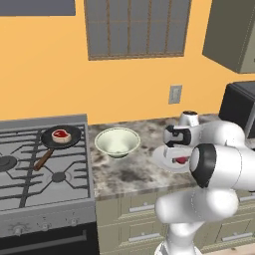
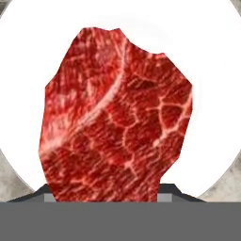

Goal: Place one of the steaks on the plate and the other in the bowl. Then place the bowl in the fridge.

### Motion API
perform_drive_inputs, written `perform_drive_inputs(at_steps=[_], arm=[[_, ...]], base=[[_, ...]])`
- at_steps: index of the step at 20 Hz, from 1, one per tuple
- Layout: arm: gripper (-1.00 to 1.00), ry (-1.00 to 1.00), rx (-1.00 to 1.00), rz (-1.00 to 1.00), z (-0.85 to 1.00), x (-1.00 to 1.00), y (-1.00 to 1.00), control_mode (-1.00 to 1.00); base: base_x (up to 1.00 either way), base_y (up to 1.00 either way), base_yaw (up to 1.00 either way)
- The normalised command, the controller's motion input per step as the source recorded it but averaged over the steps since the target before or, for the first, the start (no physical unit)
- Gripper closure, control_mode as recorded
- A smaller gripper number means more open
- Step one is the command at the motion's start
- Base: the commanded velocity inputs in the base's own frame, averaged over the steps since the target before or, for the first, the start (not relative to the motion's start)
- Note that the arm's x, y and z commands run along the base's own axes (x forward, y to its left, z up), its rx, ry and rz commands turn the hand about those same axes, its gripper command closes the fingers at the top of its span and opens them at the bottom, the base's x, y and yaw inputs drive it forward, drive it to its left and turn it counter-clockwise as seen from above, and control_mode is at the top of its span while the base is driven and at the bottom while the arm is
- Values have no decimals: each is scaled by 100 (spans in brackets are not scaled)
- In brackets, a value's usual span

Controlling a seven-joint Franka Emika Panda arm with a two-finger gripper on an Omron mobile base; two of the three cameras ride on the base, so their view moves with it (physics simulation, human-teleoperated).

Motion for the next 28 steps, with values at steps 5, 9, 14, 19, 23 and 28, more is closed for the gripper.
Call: perform_drive_inputs(at_steps=[5,9,14,19,23,28], arm=[[-100,0,5,0,-28,8,0,-100],[-100,0,2,0,-3,8,0,-100],[-100,0,-2,0,3,12,16,-100],[-100,0,-12,-1,35,-11,31,-100],[-100,12,-1,-3,75,-82,26,-100],[-100,4,-1,-1,74,-100,54,-100]], base=[[0,0,0],[0,0,0],[0,0,0],[0,0,0],[0,0,0],[0,0,0]])
